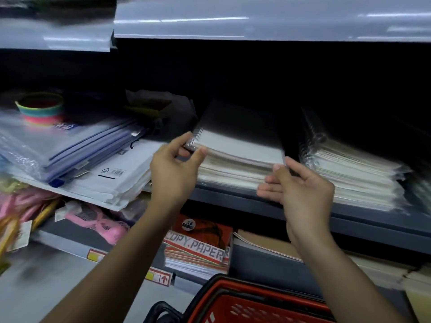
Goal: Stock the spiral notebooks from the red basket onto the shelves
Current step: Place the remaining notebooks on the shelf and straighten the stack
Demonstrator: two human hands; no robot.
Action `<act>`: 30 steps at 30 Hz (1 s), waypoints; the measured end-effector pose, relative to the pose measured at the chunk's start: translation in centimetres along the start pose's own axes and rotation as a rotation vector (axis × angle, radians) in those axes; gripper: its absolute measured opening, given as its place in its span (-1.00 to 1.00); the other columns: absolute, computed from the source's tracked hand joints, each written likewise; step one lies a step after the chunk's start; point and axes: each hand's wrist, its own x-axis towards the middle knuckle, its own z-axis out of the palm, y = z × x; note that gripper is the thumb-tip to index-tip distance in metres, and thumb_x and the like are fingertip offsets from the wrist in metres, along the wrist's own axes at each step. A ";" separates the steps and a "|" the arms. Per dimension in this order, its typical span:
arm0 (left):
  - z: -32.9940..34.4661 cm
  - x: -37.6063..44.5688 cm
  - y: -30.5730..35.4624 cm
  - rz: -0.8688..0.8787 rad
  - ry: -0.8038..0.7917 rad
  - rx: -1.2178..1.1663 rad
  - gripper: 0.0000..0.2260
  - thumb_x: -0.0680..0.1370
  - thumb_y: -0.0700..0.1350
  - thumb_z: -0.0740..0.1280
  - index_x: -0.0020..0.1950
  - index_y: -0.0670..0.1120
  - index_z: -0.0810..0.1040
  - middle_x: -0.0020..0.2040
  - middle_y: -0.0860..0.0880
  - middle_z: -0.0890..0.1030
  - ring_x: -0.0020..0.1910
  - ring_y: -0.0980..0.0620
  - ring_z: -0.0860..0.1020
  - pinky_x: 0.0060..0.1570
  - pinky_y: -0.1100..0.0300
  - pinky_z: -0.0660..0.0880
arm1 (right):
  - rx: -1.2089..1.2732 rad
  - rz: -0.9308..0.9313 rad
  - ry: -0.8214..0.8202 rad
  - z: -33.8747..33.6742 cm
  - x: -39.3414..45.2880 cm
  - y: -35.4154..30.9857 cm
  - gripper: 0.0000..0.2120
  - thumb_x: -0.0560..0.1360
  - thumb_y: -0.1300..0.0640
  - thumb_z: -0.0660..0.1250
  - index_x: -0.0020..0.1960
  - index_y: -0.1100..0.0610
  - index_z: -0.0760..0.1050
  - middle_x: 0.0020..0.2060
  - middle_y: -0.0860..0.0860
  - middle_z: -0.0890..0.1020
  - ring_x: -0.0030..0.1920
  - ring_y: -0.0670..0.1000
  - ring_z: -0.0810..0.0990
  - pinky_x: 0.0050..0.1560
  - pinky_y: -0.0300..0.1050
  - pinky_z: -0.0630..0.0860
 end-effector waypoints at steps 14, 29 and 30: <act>0.3 -3.3 0.1 -0.056 -0.067 0.014 -0.43 0.51 0.10 0.45 0.49 0.16 0.36 -0.11 0.00 0.64 -0.13 0.01 0.63 0.11 -0.21 0.58 | -0.150 -0.009 -0.089 -2.2 -1.4 -0.3 -0.63 0.57 0.12 0.40 0.36 0.09 0.50 -0.25 0.12 0.71 -0.34 0.18 0.72 -0.33 -0.09 0.65; 0.9 -23.6 -7.2 -0.649 -0.396 0.012 -0.75 0.52 -0.18 0.47 0.19 -0.10 0.57 -0.22 -0.08 0.57 -0.48 0.06 0.49 -0.53 0.25 0.46 | -0.575 0.393 -0.334 -18.2 -12.0 5.2 -0.79 0.59 0.15 0.36 0.20 0.19 0.57 -0.11 0.24 0.67 -0.30 0.21 0.68 -0.27 0.05 0.70; 1.2 -24.7 -8.3 -0.691 -0.421 0.045 -0.76 0.52 -0.18 0.48 0.16 -0.10 0.57 -0.21 -0.09 0.57 -0.45 0.03 0.48 -0.51 0.25 0.45 | -0.590 0.456 -0.332 -18.9 -12.2 6.2 -0.79 0.59 0.16 0.36 0.18 0.22 0.57 -0.10 0.28 0.66 -0.30 0.20 0.67 -0.27 0.03 0.70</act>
